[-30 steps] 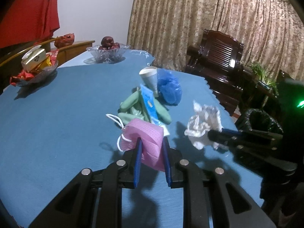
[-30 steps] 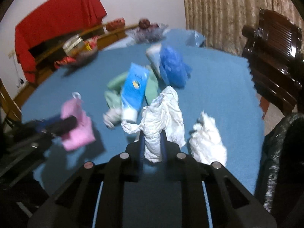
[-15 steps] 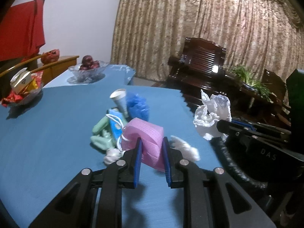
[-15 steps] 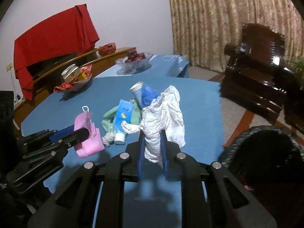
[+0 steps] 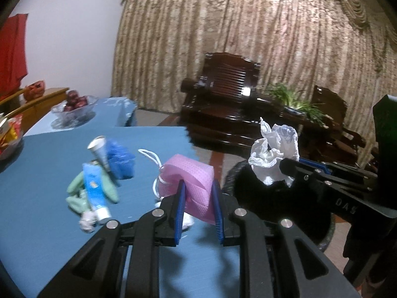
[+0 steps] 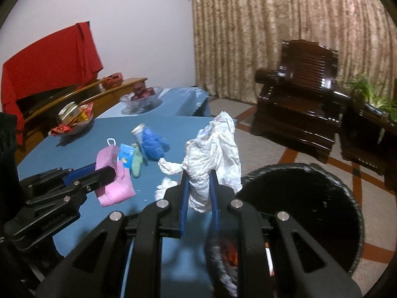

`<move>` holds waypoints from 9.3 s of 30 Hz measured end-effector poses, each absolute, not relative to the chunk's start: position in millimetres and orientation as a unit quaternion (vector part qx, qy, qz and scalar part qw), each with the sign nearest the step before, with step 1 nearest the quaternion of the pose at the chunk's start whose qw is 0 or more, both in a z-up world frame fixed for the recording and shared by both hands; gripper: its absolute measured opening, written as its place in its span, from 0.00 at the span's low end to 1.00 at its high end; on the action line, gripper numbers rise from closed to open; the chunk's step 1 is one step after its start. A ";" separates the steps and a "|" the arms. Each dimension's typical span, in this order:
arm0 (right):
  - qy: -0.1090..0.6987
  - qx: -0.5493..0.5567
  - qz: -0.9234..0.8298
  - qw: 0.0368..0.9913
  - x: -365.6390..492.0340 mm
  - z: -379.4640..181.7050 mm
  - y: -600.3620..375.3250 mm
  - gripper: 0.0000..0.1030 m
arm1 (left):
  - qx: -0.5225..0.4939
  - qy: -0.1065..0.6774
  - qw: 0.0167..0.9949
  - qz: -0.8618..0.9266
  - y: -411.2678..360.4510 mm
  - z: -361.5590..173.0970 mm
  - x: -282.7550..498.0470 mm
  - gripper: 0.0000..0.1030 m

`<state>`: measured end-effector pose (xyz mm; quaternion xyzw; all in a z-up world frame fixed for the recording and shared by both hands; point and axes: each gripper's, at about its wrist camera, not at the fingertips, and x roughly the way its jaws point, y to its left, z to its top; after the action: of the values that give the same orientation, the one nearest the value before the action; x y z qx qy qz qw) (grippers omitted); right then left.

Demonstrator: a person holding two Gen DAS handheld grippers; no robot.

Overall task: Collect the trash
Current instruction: 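Lift the white tissues with the right tool toward the trash bin, then carry mask and tissues over the bin and open both tools, then return both tools to the table and grasp white tissues with the right tool, then grasp the green rubber glove with the left tool while the right tool holds tissues, then carry glove and tissues over the bin and open both tools, then return both tools to the table toward the blue hand-cream tube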

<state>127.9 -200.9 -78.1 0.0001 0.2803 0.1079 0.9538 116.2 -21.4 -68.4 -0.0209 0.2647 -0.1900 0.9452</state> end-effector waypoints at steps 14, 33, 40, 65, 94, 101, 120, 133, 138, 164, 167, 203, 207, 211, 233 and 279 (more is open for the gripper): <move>0.296 0.009 0.016 0.955 104.7 -92.8 -278.5 0.15 | -0.004 0.266 0.929 -0.258 -108.4 -76.7 126.7 0.20; 0.352 0.018 -0.072 0.933 107.5 -144.5 -357.8 0.16 | 0.017 0.309 0.903 -0.298 -190.5 -119.2 150.4 0.21; 0.363 0.021 -0.088 0.927 108.1 -158.1 -368.9 0.40 | 0.013 0.328 0.894 -0.305 -193.6 -129.9 154.7 0.37; 0.308 0.022 0.015 0.951 123.7 -113.2 -261.6 0.92 | -0.016 0.289 0.947 -0.137 -38.1 -97.8 144.5 0.86; 0.352 -0.053 0.144 0.923 217.5 -192.7 -84.3 0.92 | -0.036 0.308 0.950 0.036 137.3 -136.8 139.6 0.86; 0.389 -0.056 0.140 0.909 238.3 -217.3 -78.9 0.81 | -0.038 0.322 0.945 0.038 141.3 -151.2 150.3 0.85; 0.435 -0.049 0.161 0.884 249.1 -230.3 -78.5 0.29 | -0.044 0.349 0.936 0.011 130.7 -177.2 188.6 0.68; 0.434 -0.050 0.161 0.885 250.3 -229.4 -80.6 0.28 | -0.089 0.377 0.922 -0.028 138.1 -193.7 208.6 0.30; 0.428 -0.042 0.162 0.888 247.5 -224.6 -81.2 0.28 | -0.086 0.362 0.928 -0.024 137.4 -178.8 191.6 0.29; 0.413 -0.045 0.170 0.894 222.6 -204.9 -76.0 0.28 | -0.101 0.416 0.904 -0.007 137.4 -205.0 179.8 0.33; 0.407 -0.044 0.173 0.896 219.8 -199.6 -76.3 0.28 | -0.098 0.405 0.909 -0.003 136.5 -200.5 171.6 0.29; 0.305 -0.016 0.121 0.945 133.7 -79.1 -171.5 0.28 | -0.054 0.302 0.948 -0.090 27.7 -73.5 112.2 0.27; 0.296 -0.013 0.097 0.950 125.1 -73.1 -196.3 0.28 | -0.047 0.293 0.948 -0.115 2.4 -64.5 115.3 0.27; 0.289 -0.007 0.074 0.955 118.0 -68.3 -219.0 0.28 | -0.038 0.286 0.947 -0.138 -23.9 -58.5 116.9 0.27; 0.302 0.016 -0.037 0.952 103.7 -95.6 -335.8 0.28 | -0.004 0.297 0.924 -0.241 -152.0 -70.4 145.2 0.27; 0.304 0.002 0.092 0.948 162.5 -111.9 -189.7 0.92 | -0.011 0.304 0.953 -0.005 59.1 -91.9 147.6 0.84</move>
<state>162.5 -189.7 -111.9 0.0022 0.3038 0.0924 0.9482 147.6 59.1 -91.9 -0.0108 0.3037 -0.0055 0.9527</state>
